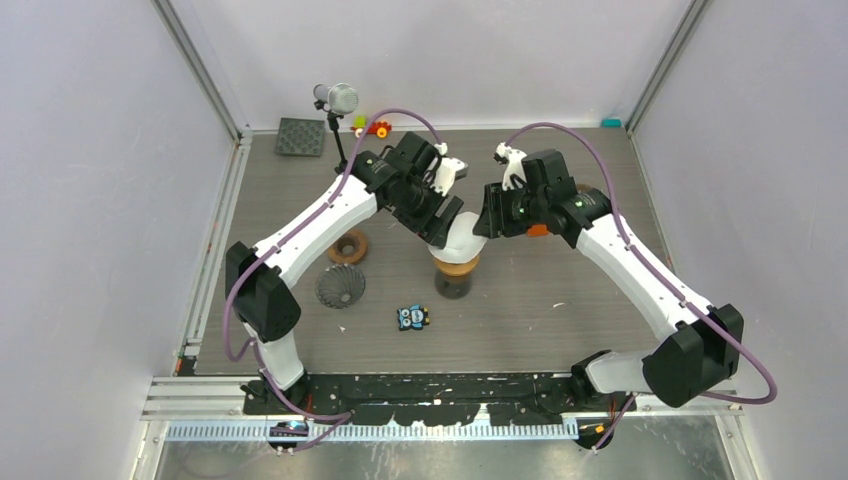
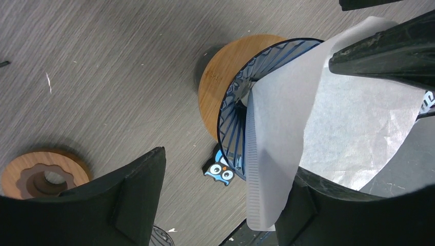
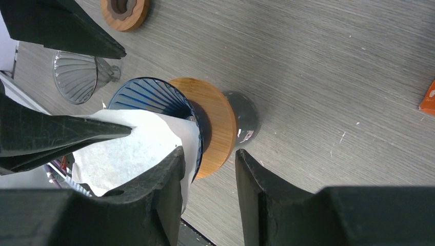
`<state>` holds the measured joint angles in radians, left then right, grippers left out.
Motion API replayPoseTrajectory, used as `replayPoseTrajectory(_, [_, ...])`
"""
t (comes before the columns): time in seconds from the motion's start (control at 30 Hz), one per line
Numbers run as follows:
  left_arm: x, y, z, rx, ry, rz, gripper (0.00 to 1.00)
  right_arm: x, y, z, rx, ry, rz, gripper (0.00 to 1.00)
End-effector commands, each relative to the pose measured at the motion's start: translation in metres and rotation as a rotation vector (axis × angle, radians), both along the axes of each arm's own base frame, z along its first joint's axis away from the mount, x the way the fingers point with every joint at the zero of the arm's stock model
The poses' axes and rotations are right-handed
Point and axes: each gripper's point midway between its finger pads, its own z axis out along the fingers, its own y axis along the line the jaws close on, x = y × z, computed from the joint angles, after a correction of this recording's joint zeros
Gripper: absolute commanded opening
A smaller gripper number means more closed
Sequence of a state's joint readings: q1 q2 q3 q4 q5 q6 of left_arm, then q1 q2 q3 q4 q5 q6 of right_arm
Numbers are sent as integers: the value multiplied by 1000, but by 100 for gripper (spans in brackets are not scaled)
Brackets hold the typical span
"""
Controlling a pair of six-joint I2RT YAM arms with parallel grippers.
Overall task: Place the coffee filter in the dripper
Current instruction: Place the coffee filter in the coffee dripper.
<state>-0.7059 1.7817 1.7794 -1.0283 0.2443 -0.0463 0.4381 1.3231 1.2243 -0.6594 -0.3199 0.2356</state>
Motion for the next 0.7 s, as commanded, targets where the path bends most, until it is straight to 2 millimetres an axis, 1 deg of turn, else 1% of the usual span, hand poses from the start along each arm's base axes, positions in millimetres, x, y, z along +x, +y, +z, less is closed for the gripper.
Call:
replayPoseTrajectory(0.0, [6, -6, 15, -56, -43, 12, 72, 4, 6, 8, 25, -30, 20, 45])
replayPoseTrajectory(0.13, [8, -7, 13, -57, -41, 16, 72, 1, 10, 9, 24, -31, 50, 47])
replayPoseTrajectory(0.23, [8, -8, 12, -59, -38, 18, 72, -2, 13, 5, 16, -25, 65, 48])
replayPoseTrajectory(0.43, [7, -7, 7, -61, -27, 25, 70, -1, 11, -5, -8, -10, 70, 48])
replayPoseTrajectory(0.67, [8, -3, 0, -62, -14, 35, 68, 0, 9, -12, -28, -7, 66, 48])
